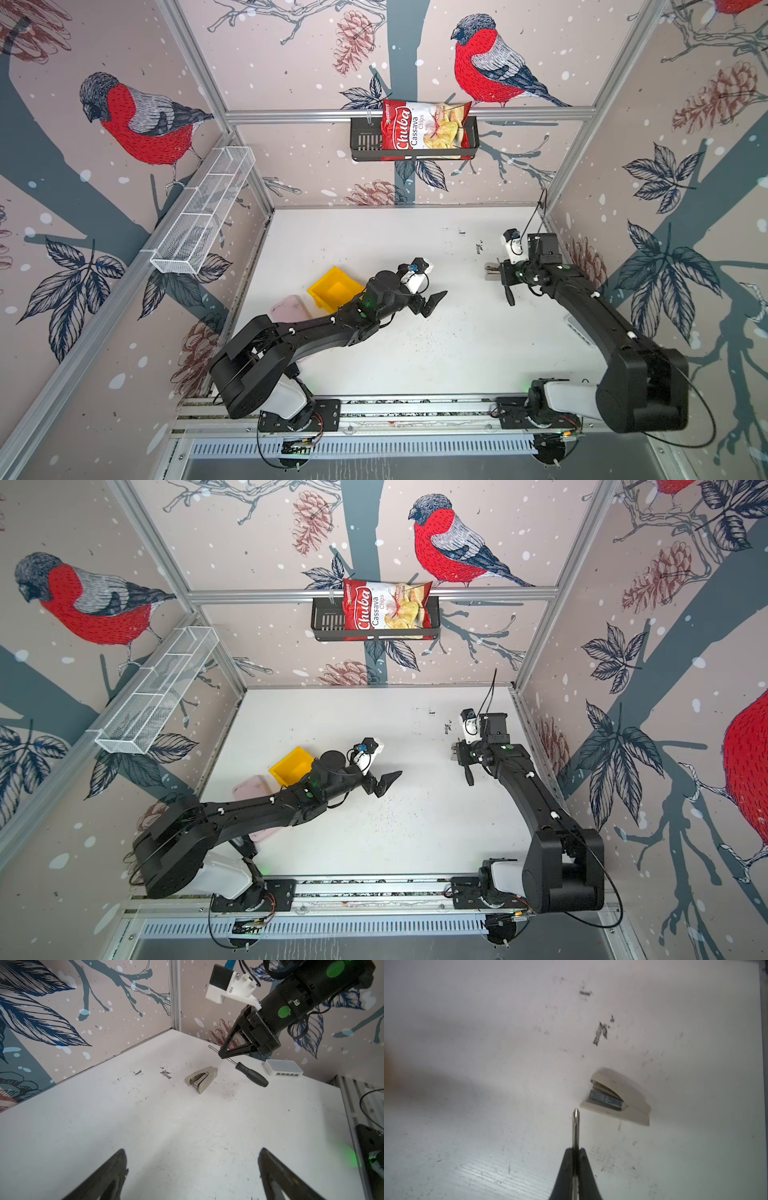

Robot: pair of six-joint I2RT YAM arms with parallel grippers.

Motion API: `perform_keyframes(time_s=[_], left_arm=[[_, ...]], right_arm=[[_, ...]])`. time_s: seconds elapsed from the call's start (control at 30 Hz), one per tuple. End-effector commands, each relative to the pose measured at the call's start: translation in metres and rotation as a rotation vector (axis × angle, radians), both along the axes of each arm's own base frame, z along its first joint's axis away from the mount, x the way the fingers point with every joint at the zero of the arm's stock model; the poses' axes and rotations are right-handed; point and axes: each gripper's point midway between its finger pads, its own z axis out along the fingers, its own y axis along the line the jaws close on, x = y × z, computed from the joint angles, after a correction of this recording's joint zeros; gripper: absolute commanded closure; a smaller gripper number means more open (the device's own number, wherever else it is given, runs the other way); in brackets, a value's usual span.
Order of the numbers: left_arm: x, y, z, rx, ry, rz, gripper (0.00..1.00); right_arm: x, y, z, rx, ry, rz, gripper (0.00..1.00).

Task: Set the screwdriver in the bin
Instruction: 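Carry the screwdriver toward the left gripper and grasp its handle with the left gripper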

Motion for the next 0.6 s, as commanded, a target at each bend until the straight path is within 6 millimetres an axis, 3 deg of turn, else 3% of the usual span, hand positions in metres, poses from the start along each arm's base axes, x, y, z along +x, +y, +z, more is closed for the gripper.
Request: perform_keyframes(time_s=[0.0, 0.3, 0.57], left_arm=[[0.010, -0.005, 0.029, -0.135, 0.024, -0.006, 0.03], [0.016, -0.015, 0.070, -0.370, 0.085, -0.087, 0.04], [0.009, -0.024, 0.082, -0.437, 0.145, -0.178, 0.08]], right_arm=[[0.013, 0.029, 0.045, 0.097, -0.151, 0.095, 1.00], [0.014, 0.090, 0.109, 0.163, -0.387, 0.348, 1.00], [0.000, 0.132, 0.164, 0.291, -0.511, 0.498, 1.00]])
